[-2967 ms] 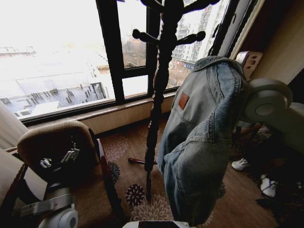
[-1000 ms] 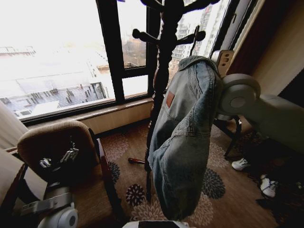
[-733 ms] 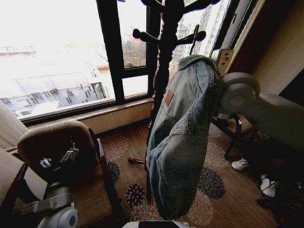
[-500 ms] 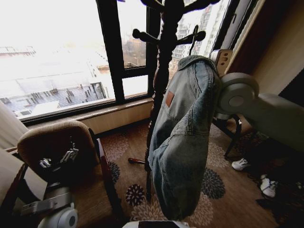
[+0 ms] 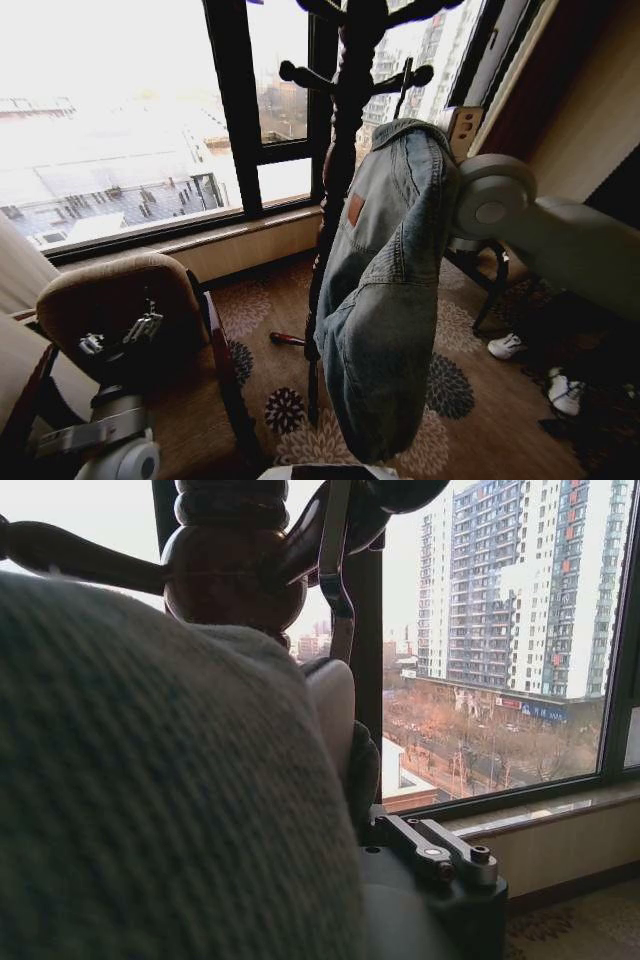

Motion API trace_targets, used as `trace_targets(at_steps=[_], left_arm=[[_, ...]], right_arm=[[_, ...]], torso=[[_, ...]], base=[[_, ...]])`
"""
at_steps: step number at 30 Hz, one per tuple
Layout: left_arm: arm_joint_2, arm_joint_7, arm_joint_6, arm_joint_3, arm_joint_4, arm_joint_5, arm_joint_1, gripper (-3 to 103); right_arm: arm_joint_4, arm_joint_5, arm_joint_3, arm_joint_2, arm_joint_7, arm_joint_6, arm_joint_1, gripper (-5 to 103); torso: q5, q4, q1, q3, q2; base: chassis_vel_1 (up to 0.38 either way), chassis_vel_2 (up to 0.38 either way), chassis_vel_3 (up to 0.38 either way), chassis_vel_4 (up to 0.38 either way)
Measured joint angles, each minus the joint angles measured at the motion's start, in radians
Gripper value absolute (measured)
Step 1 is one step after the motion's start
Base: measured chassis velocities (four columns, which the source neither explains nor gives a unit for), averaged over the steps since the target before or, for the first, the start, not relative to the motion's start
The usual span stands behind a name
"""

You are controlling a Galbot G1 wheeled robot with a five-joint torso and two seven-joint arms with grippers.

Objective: Pick up the clothes from the bed and hang them on the clothes hanger.

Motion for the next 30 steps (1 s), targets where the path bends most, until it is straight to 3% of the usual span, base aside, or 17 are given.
trace_targets(at_steps=[19, 27, 30], left_arm=[[-0.003, 0.003, 0.000, 0.004, 0.007, 0.004, -0.006, 100], [-0.009, 0.004, 0.000, 0.010, 0.007, 0.012, -0.008, 100], [-0.010, 0.004, 0.000, 0.012, 0.007, 0.013, -0.006, 100]], right_arm=[[0.011, -0.008, 0.035, -0.026, -0.013, -0.008, -0.050, 18], [0.026, 0.023, 0.057, -0.042, -0.011, -0.030, -0.059, 42], [0.033, 0.024, 0.066, -0.050, -0.011, -0.033, -0.066, 58]], torso=[[-0.0001, 0.0001, 0.000, 0.000, 0.000], [0.0001, -0.0002, 0.000, 0.000, 0.000], [0.0000, -0.0001, 0.000, 0.000, 0.000]], base=[[0.000, 0.000, 0.000, 0.000], [0.000, 0.000, 0.000, 0.000], [0.000, 0.000, 0.000, 0.000]])
